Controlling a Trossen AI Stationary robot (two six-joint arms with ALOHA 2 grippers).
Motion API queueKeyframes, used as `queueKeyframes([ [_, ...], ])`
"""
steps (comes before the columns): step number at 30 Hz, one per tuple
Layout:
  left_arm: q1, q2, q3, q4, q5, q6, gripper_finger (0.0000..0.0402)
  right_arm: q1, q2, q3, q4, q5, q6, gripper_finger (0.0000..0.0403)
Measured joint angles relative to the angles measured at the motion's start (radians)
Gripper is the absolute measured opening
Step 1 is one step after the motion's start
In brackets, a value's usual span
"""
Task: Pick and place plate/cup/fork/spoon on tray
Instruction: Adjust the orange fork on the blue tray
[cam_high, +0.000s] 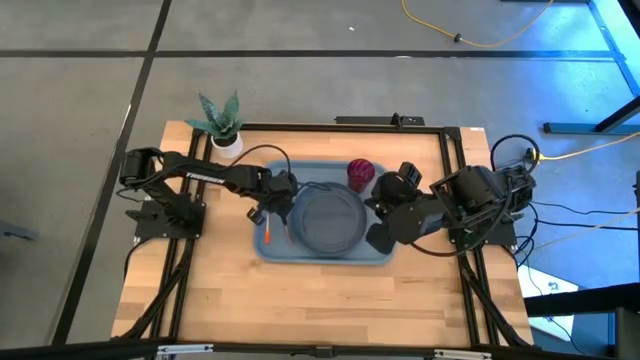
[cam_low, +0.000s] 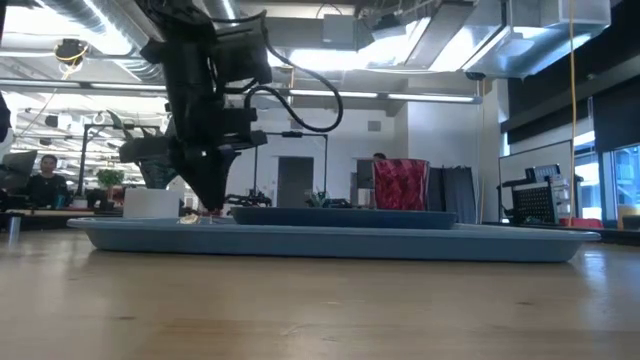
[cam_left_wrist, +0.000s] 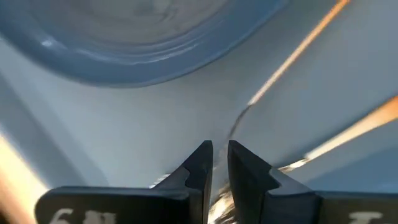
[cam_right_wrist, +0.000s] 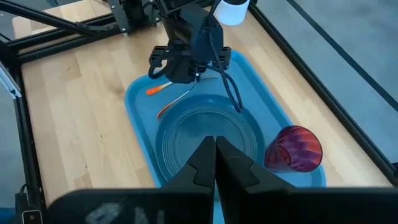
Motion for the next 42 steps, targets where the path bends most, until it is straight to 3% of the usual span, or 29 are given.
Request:
queueKeyframes([
  [4,0.004,0.0,0.0,-0.017,0.07,-0.007,0.0042,0.0,-0.004,0.0,0.0,-0.001,-0.007,0.0008],
  [16,0.009,0.035,0.0,-0.005,0.059,-0.008,0.0042,0.0,-0.005,0.0,0.0,-0.002,-0.019,0.0008],
  [26,0.008,0.075,0.002,0.02,-0.018,0.041,0.0041,0.0,-0.005,0.0,0.0,-0.002,-0.019,0.0008],
  [34,0.009,0.075,0.002,0.03,-0.018,0.04,0.0005,0.0,-0.005,0.0,0.0,-0.002,-0.019,0.0008],
  [42,0.009,0.075,0.002,0.035,-0.004,0.034,0.0002,0.0,-0.005,0.0,0.0,-0.002,0.002,0.0008],
])
